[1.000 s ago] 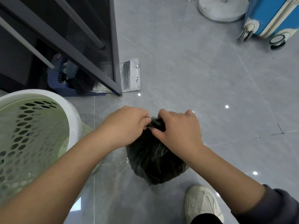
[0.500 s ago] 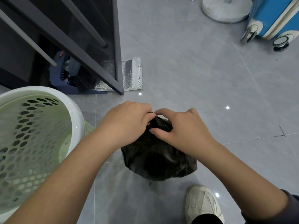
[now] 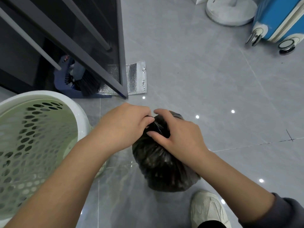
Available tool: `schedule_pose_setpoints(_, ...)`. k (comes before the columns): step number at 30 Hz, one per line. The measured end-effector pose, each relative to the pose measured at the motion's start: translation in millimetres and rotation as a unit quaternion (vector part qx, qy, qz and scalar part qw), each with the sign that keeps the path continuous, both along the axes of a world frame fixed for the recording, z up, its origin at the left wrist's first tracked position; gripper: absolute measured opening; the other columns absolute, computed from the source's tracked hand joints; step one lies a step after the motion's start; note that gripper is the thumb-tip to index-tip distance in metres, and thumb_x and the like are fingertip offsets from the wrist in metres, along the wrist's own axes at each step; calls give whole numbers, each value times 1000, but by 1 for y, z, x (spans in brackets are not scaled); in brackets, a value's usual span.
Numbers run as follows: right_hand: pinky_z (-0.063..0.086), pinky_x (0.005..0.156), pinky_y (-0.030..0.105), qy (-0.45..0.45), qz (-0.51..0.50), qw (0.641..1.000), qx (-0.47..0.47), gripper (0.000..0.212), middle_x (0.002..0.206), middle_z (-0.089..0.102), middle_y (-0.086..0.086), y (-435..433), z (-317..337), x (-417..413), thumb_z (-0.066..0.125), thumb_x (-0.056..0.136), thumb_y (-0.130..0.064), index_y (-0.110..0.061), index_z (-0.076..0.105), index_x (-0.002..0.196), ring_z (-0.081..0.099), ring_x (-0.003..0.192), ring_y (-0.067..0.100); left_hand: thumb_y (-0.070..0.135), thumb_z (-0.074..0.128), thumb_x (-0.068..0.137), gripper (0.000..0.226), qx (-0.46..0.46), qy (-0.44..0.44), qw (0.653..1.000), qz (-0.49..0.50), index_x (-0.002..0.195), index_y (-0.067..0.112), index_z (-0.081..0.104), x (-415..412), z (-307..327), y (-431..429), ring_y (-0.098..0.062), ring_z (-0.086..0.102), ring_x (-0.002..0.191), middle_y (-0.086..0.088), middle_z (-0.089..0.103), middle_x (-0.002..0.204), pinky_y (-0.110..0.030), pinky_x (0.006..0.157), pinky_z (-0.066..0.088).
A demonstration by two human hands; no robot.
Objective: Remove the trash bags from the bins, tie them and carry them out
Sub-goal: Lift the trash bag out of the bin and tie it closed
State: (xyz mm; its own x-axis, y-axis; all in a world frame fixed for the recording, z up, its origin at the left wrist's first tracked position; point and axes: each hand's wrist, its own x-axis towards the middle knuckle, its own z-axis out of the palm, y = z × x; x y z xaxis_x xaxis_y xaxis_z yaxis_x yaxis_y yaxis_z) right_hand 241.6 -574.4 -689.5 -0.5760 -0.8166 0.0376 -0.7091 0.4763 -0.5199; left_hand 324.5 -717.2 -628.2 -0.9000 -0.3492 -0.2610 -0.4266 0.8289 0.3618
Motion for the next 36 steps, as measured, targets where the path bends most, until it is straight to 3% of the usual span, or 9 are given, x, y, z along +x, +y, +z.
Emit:
schedule_pose_setpoints(3,38,58,30,88,25,996,13,43,73,58,-10,0,-3,-1,42,82,-66,-29,61,90,57,70,16,39,45,94,30,-1,8,1000,-7,65,33,43,1,-1,-2,-16,46,64,10,44,57,-32,58,34)
schedule_pose_setpoints(7,35,67,34,116,25,992,-50,44,80,52,-2,-4,-16,-6,53,78,-59,-18,58,66,47,75,19,41,46,93,25,0,1,1000,-6,74,28,54,4,-5,-5,-18,52,70,8,51,62,-36,63,44)
schedule_pose_setpoints(12,28,45,26,38,-21,999,-9,39,59,44,-11,-11,-9,1,61,78,-57,-24,41,79,44,53,19,39,46,93,25,-6,6,1000,-5,75,24,54,3,-6,-6,-20,51,70,5,50,61,-35,61,41)
schedule_pose_setpoints(16,27,40,20,127,-50,990,-27,32,50,53,-11,-15,-9,5,66,76,-53,-27,54,90,53,43,16,38,47,93,23,0,20,1000,5,76,25,56,4,-5,-9,-19,51,70,7,50,60,-36,63,43)
schedule_pose_setpoints(20,25,61,29,190,-15,979,-76,30,65,52,-3,-16,-17,1,61,78,-44,-18,53,65,49,63,22,39,47,93,22,4,16,1000,3,75,28,53,5,-7,-12,-18,50,68,8,49,60,-34,61,43)
schedule_pose_setpoints(22,27,62,29,167,-3,982,-85,31,72,52,-1,-18,-16,-1,60,79,-43,-17,51,65,48,70,23,38,47,94,21,7,20,1000,5,78,27,56,5,-9,-12,-17,50,68,8,50,61,-34,62,43)
schedule_pose_setpoints(27,33,42,24,135,-43,990,-12,32,59,59,-8,-19,-11,2,65,76,-50,-21,53,83,53,48,20,38,47,93,21,10,27,1000,10,78,28,58,4,-11,-13,-16,51,71,9,52,63,-34,63,43)
schedule_pose_setpoints(32,31,63,32,177,-17,983,-37,39,67,54,-3,-14,-16,-1,57,79,-56,-19,57,65,51,64,22,38,47,94,23,5,20,1000,5,72,32,50,2,-12,-15,-18,51,73,10,49,61,-33,62,40)
schedule_pose_setpoints(36,37,70,33,146,15,989,-35,35,74,57,-3,-15,-13,-3,58,78,-52,-19,58,70,55,72,22,39,47,93,23,3,16,1000,9,75,29,56,3,-14,-15,-19,53,73,8,52,63,-34,62,44)
